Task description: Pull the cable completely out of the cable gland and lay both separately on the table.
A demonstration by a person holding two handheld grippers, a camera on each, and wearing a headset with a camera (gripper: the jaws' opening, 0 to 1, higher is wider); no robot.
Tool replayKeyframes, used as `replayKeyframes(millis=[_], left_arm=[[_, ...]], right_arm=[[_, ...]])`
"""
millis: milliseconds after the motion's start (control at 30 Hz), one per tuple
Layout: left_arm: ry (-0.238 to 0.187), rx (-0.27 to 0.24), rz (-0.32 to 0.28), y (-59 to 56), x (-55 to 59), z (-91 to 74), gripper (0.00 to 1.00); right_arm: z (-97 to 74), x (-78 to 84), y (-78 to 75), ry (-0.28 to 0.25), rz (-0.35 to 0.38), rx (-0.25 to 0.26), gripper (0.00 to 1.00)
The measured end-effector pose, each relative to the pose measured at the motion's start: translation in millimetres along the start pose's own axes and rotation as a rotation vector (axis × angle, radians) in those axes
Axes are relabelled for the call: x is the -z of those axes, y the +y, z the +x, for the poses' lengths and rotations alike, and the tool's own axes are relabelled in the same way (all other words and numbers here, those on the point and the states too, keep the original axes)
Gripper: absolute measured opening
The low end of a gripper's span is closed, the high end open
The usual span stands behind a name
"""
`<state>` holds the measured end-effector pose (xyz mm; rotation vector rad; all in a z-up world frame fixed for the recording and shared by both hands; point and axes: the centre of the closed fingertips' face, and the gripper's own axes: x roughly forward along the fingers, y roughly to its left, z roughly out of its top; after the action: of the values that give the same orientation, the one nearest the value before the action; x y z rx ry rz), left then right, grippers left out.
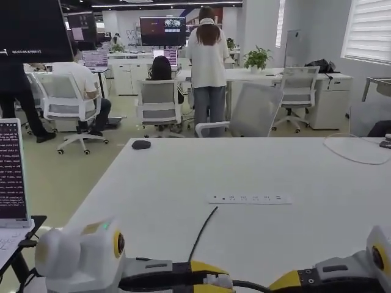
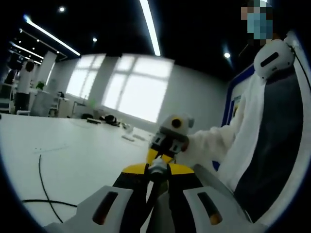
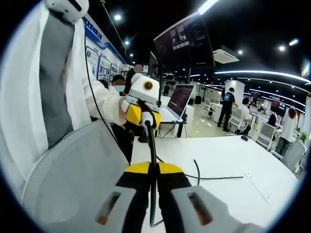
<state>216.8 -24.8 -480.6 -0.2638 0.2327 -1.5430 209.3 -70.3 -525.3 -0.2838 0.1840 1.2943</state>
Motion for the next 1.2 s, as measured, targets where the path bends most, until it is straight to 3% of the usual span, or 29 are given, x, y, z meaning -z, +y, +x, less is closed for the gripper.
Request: replayKeyframes(millis=[233, 600, 767, 867, 967, 1100, 1200], left_arm=[[-0.007, 0.003, -0.038, -0.6, 2.5, -1.9, 0.16], [0.014, 0.024, -0.061, -3.5, 6.9, 3.0, 0.16], [0.006, 0.018, -0.064, -1.4, 5.0, 0.8, 0.16], [0.011, 0.017, -0.075, -0.3, 6.2, 0.4, 0.16], [0.022, 0.020, -0.079, -1.1, 8.0, 3.1, 0.16], [0.033, 0.034, -0.067, -5.4, 8.4, 9.2, 0.16], [0.077, 0.049, -0.046, -9.2, 14.9, 14.1, 0.16]], right_arm=[[-12.5, 29.4, -4.3, 0.057, 0.031, 0.025, 0.02], [-12.0, 35.7, -1.9, 0.081, 0.087, 0.040, 0.02], [-12.4, 30.6, -2.5, 0.065, 0.127, 0.049, 0.04], [-11.2, 23.0, -2.7, 0.050, 0.127, 0.047, 0.11], [-6.4, 12.3, 1.1, 0.031, 0.132, 0.020, 0.17], [5.0, -4.1, 8.4, 0.027, 0.111, -0.024, 0.15], [13.8, -17.0, 12.5, 0.013, 0.084, -0.051, 0.19]])
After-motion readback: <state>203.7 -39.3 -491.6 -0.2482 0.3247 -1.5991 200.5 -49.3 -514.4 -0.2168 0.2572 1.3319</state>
